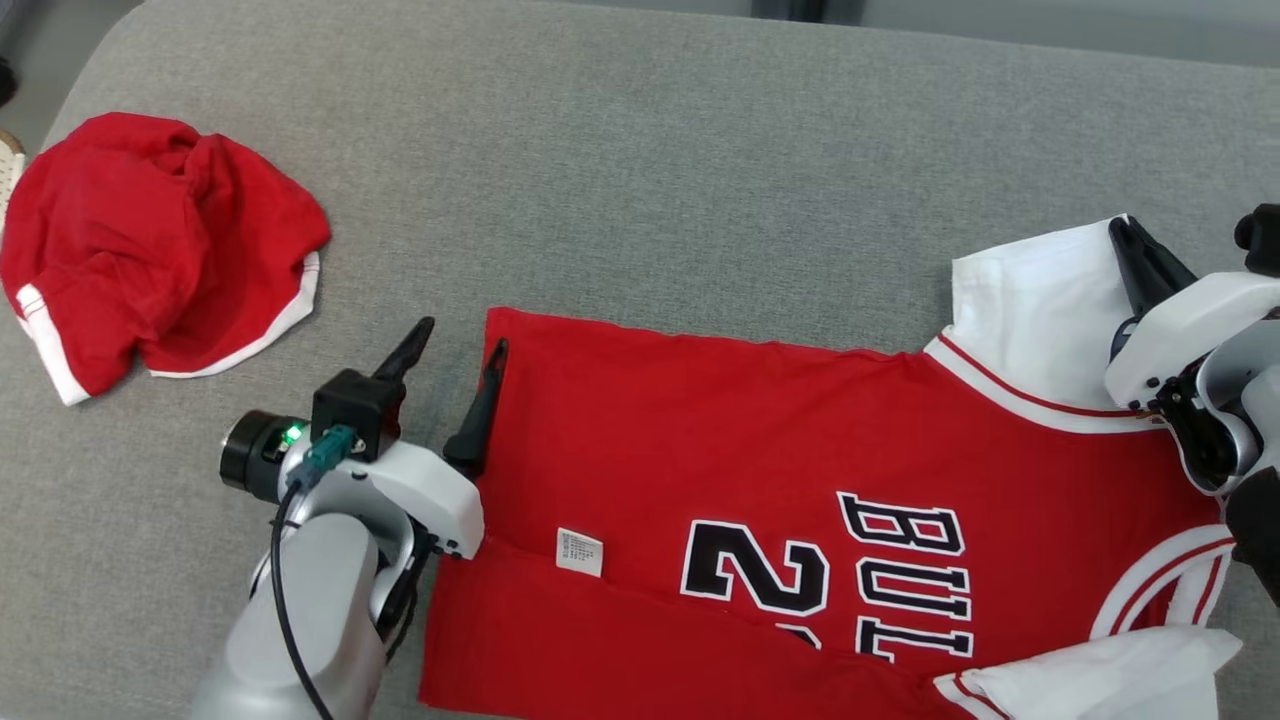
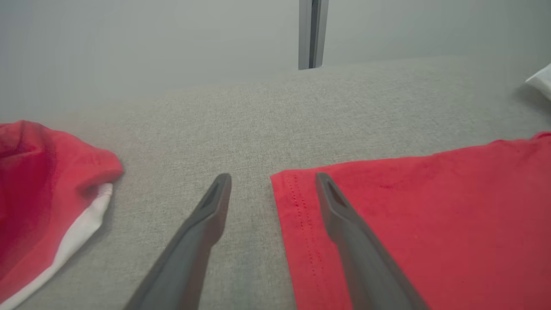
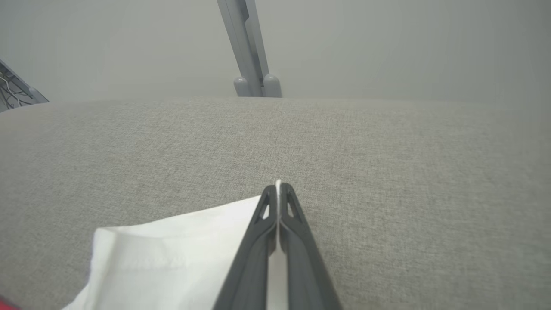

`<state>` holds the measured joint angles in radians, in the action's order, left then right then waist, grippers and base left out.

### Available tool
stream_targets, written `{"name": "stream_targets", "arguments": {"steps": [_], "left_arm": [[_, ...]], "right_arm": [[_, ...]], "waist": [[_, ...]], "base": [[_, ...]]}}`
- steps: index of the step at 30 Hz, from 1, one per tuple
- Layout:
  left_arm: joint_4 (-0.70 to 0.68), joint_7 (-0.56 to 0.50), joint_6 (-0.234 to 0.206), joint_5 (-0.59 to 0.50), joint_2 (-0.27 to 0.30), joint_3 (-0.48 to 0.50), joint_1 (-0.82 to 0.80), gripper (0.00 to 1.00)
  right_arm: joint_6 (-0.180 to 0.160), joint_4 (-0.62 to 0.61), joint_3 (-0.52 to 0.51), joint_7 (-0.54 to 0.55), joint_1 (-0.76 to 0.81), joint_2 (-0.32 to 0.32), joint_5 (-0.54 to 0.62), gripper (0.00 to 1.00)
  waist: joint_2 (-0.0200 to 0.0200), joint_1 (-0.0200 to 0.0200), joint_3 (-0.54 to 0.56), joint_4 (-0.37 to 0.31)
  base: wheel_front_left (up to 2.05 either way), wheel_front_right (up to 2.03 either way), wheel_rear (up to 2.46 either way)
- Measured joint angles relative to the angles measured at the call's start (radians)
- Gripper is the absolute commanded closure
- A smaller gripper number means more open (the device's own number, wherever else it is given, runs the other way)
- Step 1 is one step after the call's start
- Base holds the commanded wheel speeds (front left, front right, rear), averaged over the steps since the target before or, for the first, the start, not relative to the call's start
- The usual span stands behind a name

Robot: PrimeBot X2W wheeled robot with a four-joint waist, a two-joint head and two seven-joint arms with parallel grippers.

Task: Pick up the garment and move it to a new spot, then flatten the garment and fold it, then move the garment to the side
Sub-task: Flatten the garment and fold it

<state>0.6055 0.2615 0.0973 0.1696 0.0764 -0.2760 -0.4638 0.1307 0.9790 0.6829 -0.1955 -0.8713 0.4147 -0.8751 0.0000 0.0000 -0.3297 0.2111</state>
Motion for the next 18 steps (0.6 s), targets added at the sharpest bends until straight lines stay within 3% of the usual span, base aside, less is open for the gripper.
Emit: {"name": "stream_targets", "arguments": {"steps": [7, 18], "left_arm": [[0.332, -0.01, 0.022, -0.047, 0.033, -0.077, -0.232, 0.0], [0.502, -0.004, 0.026, -0.058, 0.007, -0.149, -0.325, 0.0]], "right_arm": [[0.0, -0.02, 0.11, -0.018, -0.027, -0.004, -0.076, 1.0], [0.0, -0.014, 0.222, -0.036, -0.056, 0.005, -0.158, 1.0]], "waist": [[0.0, 0.0, -0.01, -0.059], [0.0, 0.0, -0.007, -0.06]], "base": [[0.0, 0.0, 0.0], [0.0, 0.0, 0.0]]}}
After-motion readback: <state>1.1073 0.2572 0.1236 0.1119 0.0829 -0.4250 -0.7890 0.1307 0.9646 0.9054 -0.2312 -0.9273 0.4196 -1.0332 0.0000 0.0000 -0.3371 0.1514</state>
